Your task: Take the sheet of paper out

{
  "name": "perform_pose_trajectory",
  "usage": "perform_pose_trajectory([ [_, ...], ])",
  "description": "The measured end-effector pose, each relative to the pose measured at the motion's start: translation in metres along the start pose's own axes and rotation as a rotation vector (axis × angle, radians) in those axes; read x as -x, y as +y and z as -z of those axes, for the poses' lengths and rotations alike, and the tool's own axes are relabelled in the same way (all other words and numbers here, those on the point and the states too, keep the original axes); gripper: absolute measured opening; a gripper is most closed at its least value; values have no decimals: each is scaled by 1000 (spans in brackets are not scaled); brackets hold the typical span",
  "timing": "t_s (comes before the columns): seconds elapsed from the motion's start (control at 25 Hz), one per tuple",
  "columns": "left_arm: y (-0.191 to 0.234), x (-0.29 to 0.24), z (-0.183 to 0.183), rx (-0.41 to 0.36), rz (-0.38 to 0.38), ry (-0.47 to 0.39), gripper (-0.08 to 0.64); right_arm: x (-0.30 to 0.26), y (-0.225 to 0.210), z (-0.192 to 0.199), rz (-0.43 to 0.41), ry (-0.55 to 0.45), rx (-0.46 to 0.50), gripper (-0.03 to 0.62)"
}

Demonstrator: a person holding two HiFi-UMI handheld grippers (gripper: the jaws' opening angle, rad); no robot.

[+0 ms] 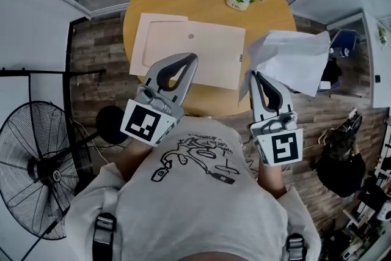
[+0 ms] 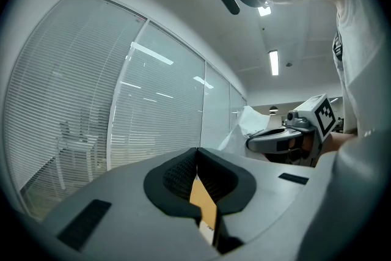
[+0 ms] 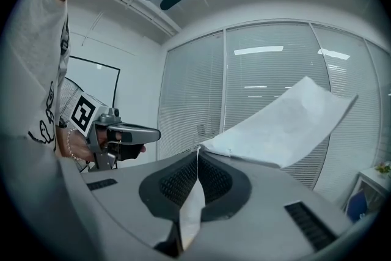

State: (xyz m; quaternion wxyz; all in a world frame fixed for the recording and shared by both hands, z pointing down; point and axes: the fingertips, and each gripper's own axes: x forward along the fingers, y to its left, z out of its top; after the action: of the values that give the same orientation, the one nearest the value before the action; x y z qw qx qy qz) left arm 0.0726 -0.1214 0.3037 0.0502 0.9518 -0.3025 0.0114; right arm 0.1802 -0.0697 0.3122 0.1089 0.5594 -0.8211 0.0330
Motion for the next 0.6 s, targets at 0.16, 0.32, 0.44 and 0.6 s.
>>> perform_pose_trajectory([
  [0.16,0,1,-1,-1,-3,4,21,0,-1,-1,-2,-3,0,8],
  [0.32,-1,1,-1,-1,-3,3,21,0,0,-1,-3,-2,0,8],
  [0.44,0,1,-2,-1,-2,1,21,-1,0,-1,-4,-2,1,8],
  [0.6,0,0,-2,-1,-2,2,21,-1,-1,-1,-2,-1,1,8],
])
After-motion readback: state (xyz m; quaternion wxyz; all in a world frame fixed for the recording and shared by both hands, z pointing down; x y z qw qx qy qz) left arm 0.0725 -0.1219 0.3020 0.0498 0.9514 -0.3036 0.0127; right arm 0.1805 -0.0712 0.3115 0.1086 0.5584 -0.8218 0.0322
